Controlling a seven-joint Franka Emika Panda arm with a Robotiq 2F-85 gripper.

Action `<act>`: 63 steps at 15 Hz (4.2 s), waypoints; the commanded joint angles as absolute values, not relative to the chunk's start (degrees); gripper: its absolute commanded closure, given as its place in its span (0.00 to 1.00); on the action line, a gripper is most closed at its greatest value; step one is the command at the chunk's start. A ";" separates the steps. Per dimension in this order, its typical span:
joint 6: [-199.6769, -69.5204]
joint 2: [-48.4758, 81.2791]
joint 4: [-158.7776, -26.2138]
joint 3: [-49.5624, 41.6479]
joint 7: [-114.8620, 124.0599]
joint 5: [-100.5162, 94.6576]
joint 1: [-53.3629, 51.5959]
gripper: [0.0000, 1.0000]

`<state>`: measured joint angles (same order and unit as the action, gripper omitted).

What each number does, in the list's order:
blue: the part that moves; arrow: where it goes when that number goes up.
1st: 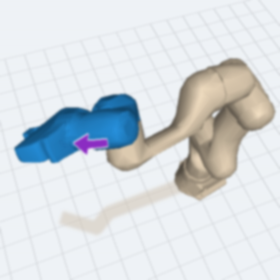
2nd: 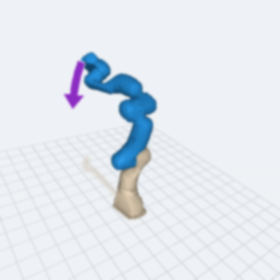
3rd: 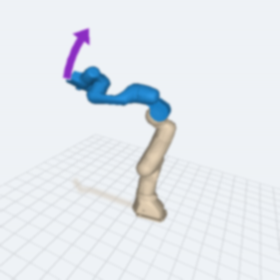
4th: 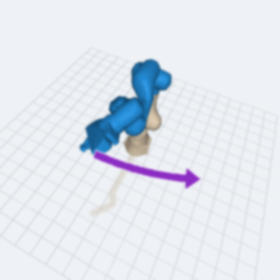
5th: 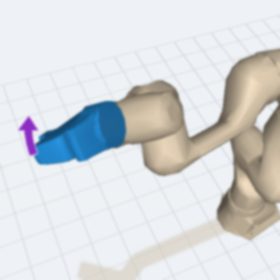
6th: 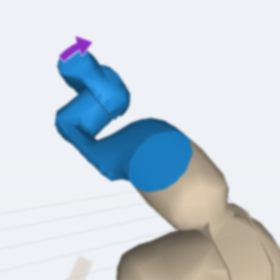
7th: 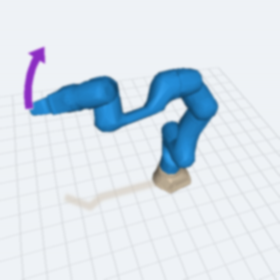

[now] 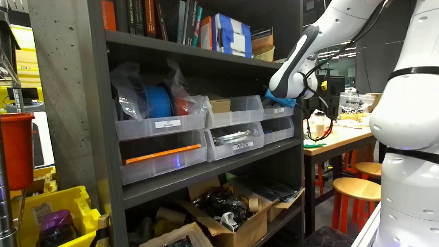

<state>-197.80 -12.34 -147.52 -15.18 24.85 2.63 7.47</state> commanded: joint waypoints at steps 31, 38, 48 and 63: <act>-197.47 -24.94 -156.75 -12.43 14.63 8.86 11.21 0.00; -197.89 -23.69 -152.53 -15.11 12.46 4.20 9.41 0.00; -197.88 -20.04 -148.39 -22.89 13.60 0.28 3.77 0.00; -175.84 -43.63 -159.44 3.20 10.27 4.75 30.65 0.00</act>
<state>-185.10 -35.84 -159.42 -0.47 10.99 4.74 27.29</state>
